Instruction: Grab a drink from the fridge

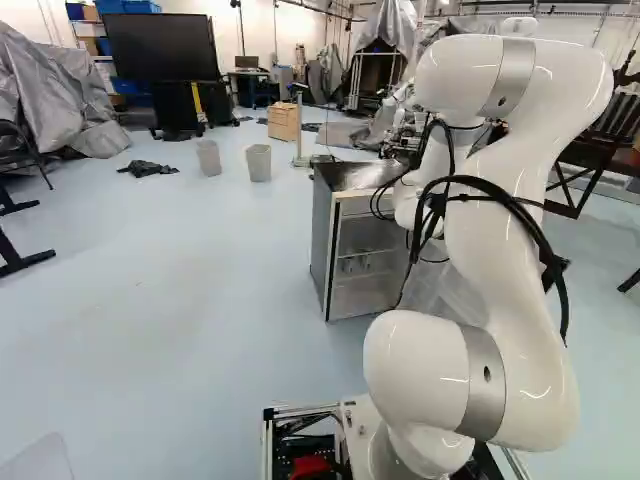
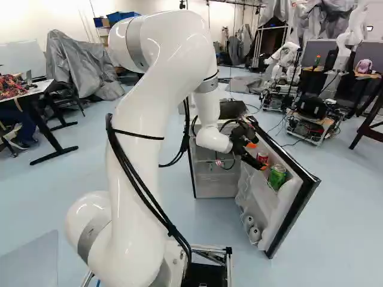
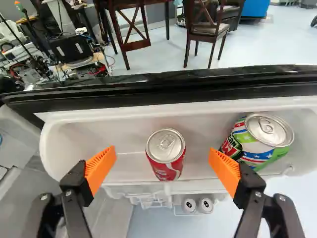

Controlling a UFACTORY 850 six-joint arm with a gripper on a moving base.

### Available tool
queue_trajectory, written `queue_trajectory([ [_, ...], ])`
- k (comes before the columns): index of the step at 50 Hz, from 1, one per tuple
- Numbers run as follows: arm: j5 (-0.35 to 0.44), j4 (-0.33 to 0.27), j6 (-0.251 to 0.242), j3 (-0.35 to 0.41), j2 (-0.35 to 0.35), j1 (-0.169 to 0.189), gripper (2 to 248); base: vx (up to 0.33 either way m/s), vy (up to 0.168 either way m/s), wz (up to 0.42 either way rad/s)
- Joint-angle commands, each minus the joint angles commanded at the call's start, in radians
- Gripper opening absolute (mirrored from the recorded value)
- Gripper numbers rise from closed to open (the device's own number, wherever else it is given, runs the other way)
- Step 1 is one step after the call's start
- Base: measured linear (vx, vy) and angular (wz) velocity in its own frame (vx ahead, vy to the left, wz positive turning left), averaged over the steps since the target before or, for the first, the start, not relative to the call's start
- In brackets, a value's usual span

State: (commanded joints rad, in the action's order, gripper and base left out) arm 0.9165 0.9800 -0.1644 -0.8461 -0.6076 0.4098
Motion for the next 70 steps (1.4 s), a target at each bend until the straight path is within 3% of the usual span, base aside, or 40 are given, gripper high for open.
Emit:
queue_trajectory([
  [6, 0.000, 0.000, -0.052, 0.000, 0.000, 0.000, 247, 0.000, 0.000, 0.000],
  [13, 0.000, 0.000, -0.072, 0.000, 0.000, 0.000, 247, 0.000, 0.000, 0.000],
  [70, 0.000, 0.000, -0.076, -0.018, -0.012, 0.014, 247, 0.000, 0.000, 0.000],
])
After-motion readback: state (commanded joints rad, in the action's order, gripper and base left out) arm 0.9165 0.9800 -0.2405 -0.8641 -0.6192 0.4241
